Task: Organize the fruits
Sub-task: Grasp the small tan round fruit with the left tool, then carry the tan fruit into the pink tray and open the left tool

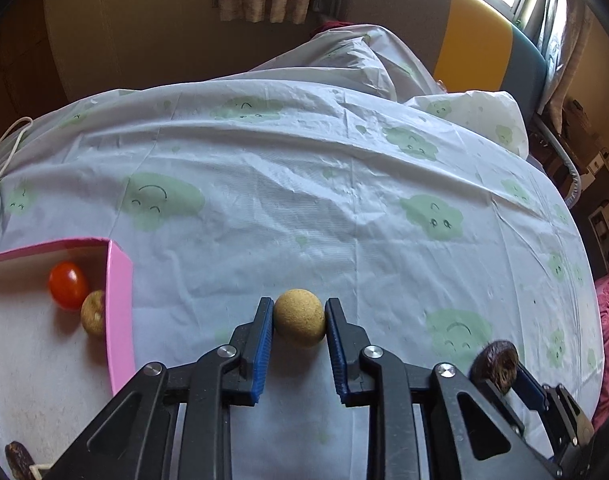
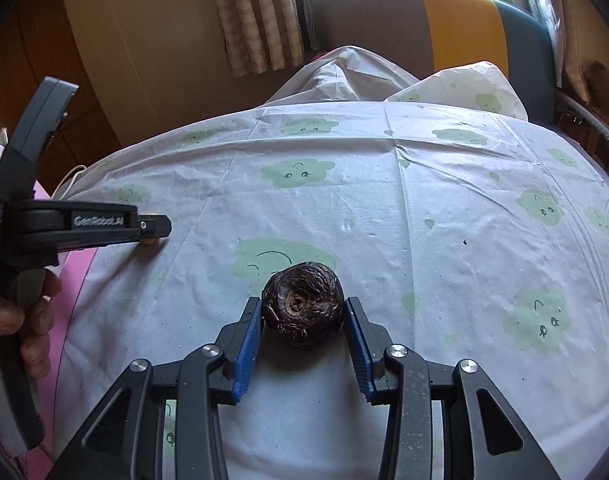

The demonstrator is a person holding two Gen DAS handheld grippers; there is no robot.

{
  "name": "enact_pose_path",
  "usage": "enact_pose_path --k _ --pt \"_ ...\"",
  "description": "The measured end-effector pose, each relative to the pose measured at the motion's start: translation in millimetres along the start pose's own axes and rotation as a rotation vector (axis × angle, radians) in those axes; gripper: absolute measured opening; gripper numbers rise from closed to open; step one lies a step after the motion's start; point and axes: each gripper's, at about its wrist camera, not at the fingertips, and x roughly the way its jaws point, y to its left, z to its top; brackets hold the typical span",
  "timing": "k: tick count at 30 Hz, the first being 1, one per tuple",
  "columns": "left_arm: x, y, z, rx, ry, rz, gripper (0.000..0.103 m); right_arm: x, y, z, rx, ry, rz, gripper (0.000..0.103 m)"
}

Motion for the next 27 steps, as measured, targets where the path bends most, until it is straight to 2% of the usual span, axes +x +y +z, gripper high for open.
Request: enact_pose_path --k 8,14,19,20,22,27 --pt "-36.2 -20.9 -31.8 0.068 -0.023 -0.023 0.026 1.0 2.3 0.3 -0.02 0.013 -0.018 0.042" --pt "-57.1 -32.0 -79.4 0.123 -0.035 -0.032 0.026 -10.9 2.8 -8.3 -0.022 -0.001 -0.053 0.041" --pt "-50.6 -35.2 -120.3 0.161 -0.051 -0.021 0.026 -29.4 -3.6 -25.7 -0.02 -0.024 -0.093 0.041" --pt "-52.5 -37.6 -125.1 0.183 -0.097 -0.01 0.026 -30.5 -4.7 -29.0 -0.021 -0.022 -0.1 0.041" --pt "-53.5 -42.3 -131.4 0.215 -0.132 0.017 0.026 -32.4 -6.7 -35.2 -0.02 -0.027 -0.104 0.041" --pt "-51.1 -40.0 -129.7 0.199 -0.146 0.006 0.026 -33.2 -9.6 -38.1 -0.006 -0.035 -0.1 0.041"
